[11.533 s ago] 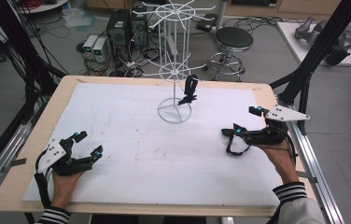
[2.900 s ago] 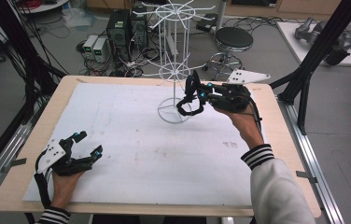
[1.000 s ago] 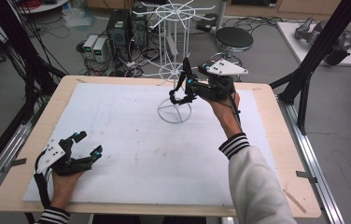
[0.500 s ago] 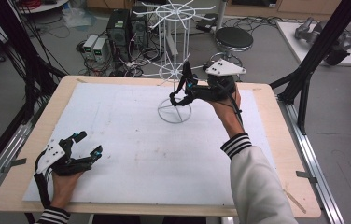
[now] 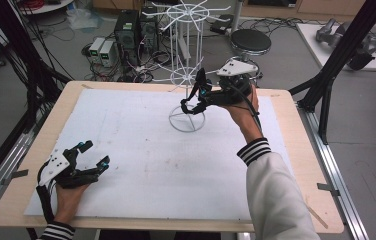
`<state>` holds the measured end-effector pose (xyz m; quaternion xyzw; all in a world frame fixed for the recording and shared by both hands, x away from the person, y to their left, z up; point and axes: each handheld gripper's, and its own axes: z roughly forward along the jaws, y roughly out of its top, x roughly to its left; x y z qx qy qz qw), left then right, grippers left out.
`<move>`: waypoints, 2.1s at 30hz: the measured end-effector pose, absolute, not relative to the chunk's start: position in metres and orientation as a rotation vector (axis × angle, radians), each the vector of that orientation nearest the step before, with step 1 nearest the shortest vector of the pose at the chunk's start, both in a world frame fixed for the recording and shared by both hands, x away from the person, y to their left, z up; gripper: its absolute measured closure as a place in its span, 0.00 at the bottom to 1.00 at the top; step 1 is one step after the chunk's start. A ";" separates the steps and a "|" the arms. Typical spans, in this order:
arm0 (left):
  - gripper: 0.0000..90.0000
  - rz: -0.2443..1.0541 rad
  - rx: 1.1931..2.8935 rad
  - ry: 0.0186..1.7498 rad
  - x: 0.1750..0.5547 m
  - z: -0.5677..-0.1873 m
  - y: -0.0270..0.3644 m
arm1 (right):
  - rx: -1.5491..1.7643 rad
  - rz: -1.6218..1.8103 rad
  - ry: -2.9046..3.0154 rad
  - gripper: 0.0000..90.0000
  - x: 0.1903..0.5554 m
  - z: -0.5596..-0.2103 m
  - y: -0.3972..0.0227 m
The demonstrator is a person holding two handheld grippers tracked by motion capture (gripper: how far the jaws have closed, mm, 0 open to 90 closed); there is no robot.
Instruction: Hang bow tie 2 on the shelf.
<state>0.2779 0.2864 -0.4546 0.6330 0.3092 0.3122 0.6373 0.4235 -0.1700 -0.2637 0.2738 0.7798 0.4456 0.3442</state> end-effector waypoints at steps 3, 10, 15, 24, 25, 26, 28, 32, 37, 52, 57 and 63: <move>0.18 0.712 1.445 0.708 0.278 -0.455 0.287 | 0.712 1.149 2.035 0.18 0.424 -0.264 -0.171; 0.18 0.713 1.443 0.707 0.278 -0.455 0.286 | 0.695 1.103 2.049 0.18 0.424 -0.265 -0.172; 0.18 0.713 1.442 0.707 0.278 -0.455 0.286 | 0.685 1.088 2.058 0.17 0.423 -0.265 -0.172; 0.18 0.713 1.442 0.706 0.278 -0.455 0.286 | 0.690 1.042 2.096 0.15 0.421 -0.268 -0.173; 0.18 0.713 1.442 0.706 0.278 -0.455 0.286 | 0.696 1.041 2.095 0.15 0.421 -0.269 -0.173; 0.18 0.713 1.442 0.706 0.278 -0.455 0.286 | 0.693 1.042 2.093 0.15 0.421 -0.269 -0.173; 0.18 0.713 1.442 0.706 0.278 -0.455 0.286 | 0.698 1.054 2.090 0.15 0.419 -0.269 -0.174; 0.18 0.713 1.443 0.706 0.278 -0.455 0.286 | 0.700 1.052 2.102 0.14 0.417 -0.270 -0.175; 0.18 0.708 1.439 0.711 0.278 -0.455 0.286 | 0.704 1.118 2.080 0.13 0.405 -0.264 -0.176; 0.18 0.712 1.440 0.714 0.278 -0.455 0.286 | 0.769 1.420 1.983 0.11 0.351 -0.275 -0.213; 0.18 0.716 1.440 0.714 0.278 -0.455 0.286 | 0.789 1.483 1.950 0.11 0.335 -0.288 -0.229; 0.18 0.707 1.434 0.718 0.278 -0.455 0.287 | 0.810 1.570 1.880 0.11 0.304 -0.312 -0.249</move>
